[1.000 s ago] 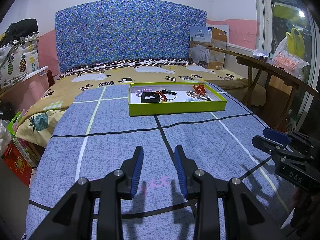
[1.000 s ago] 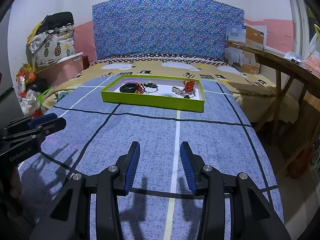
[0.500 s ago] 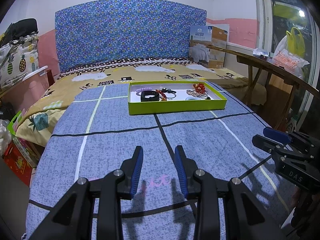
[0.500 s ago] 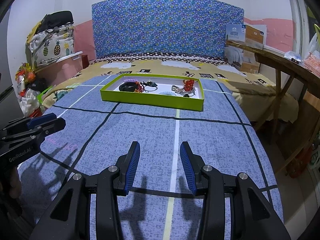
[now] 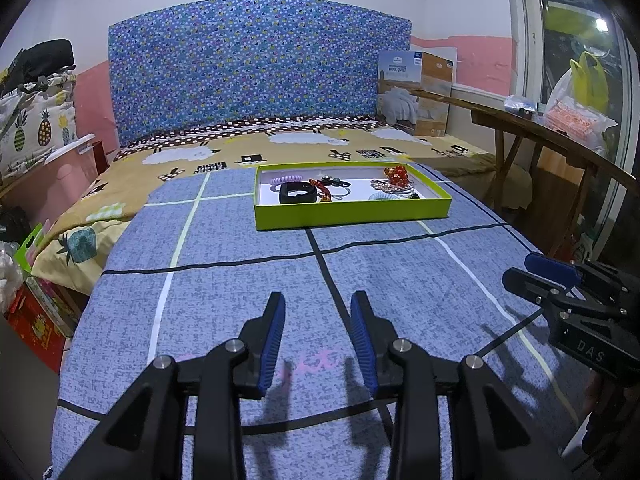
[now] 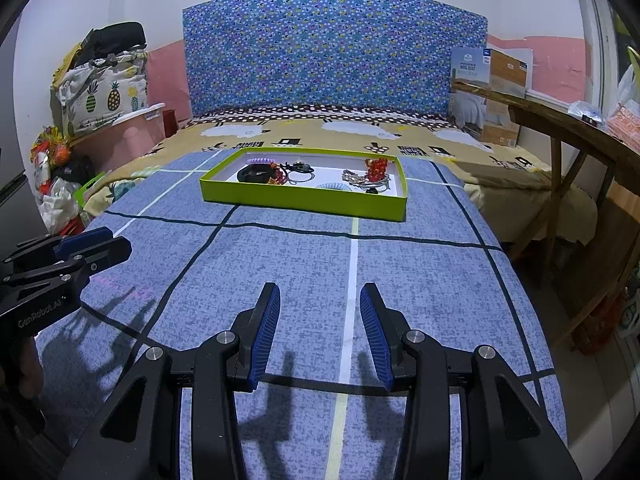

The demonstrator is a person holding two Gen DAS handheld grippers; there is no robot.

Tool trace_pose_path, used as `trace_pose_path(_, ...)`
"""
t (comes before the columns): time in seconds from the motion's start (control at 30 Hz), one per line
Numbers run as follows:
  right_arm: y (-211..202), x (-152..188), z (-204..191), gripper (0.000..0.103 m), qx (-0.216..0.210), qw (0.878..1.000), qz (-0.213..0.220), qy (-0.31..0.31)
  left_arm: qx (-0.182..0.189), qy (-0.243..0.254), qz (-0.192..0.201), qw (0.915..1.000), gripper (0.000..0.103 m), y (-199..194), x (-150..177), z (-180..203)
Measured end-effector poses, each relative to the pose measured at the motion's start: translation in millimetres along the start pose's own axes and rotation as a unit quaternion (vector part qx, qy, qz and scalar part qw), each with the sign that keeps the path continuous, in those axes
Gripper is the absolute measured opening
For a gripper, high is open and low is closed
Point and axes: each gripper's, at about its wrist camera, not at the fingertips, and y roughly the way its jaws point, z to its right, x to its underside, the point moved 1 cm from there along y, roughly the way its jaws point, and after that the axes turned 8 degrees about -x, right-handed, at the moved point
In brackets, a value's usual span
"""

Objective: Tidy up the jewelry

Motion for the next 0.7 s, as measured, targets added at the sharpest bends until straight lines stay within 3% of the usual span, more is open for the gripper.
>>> trace_pose_path(0.7,-1.2,-0.2,-0.2,0.043,0.002,1.000,0.000,0.000,-0.008,-0.002,-0.001,1.0000,0.039,-0.5,0.4,-3.9)
